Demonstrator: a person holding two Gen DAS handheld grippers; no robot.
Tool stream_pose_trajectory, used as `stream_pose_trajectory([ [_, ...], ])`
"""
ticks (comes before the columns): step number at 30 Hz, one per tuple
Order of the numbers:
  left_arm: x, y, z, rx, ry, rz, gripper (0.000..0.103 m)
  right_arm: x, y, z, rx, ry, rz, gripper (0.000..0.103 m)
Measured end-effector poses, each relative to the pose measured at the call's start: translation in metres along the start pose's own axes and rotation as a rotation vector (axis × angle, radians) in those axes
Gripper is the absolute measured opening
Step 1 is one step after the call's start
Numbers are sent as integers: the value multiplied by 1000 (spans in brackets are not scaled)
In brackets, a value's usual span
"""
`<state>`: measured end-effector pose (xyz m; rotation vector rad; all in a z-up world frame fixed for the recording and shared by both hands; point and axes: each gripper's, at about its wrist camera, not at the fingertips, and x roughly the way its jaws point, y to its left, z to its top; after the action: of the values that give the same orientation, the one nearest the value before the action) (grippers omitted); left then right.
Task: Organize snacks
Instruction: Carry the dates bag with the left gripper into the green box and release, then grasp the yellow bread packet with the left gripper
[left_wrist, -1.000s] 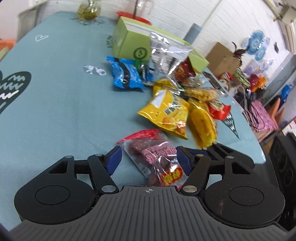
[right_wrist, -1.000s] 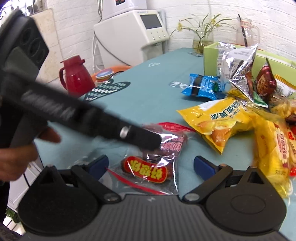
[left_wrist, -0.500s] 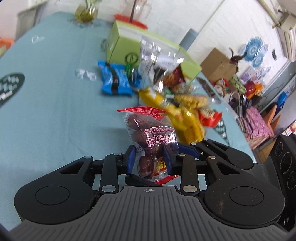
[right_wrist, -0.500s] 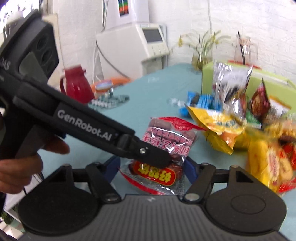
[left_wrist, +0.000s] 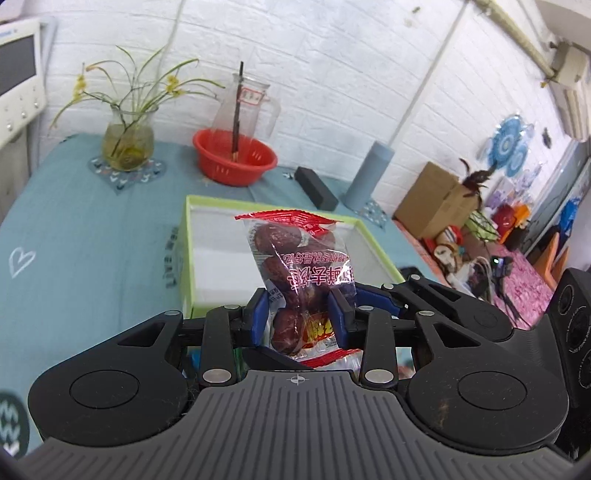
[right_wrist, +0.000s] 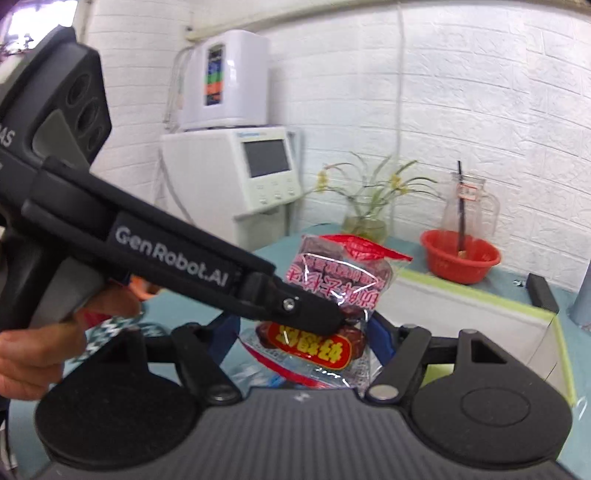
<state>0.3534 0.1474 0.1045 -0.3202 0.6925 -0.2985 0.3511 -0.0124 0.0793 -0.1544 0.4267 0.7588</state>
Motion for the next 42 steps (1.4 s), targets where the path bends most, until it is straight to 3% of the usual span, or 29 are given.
stream_pose_trajectory([
  [7, 94, 31, 34, -67, 110, 55, 19, 83, -51, 4, 38, 129, 7, 74],
  [11, 99, 42, 34, -84, 76, 77, 48, 93, -69, -3, 84, 127, 29, 80],
  [17, 54, 26, 29, -56, -34, 67, 60, 28, -80, 2, 112, -18, -6, 88],
  [19, 33, 17, 17, -42, -64, 42, 66, -4, -73, -2, 110, -58, -21, 93],
  [24, -13, -6, -38, 8, -89, 15, 70, -81, -41, -43, 151, -87, -56, 94],
  [29, -23, -14, -107, 19, -17, 40, 74, -126, -2, -105, 241, -10, -34, 94],
  [32, -26, -16, -144, -14, 23, 62, 66, -143, 24, -138, 268, 37, -33, 94],
  [35, -31, -31, -166, -26, 64, -29, 59, -153, 36, -157, 306, 51, -75, 94],
  [38, -27, -53, -176, -16, 110, -118, 59, -152, 39, -171, 295, 84, -148, 94],
  [42, 1, -75, -181, 4, 186, -102, 58, -146, 33, -185, 282, 128, -181, 86],
])
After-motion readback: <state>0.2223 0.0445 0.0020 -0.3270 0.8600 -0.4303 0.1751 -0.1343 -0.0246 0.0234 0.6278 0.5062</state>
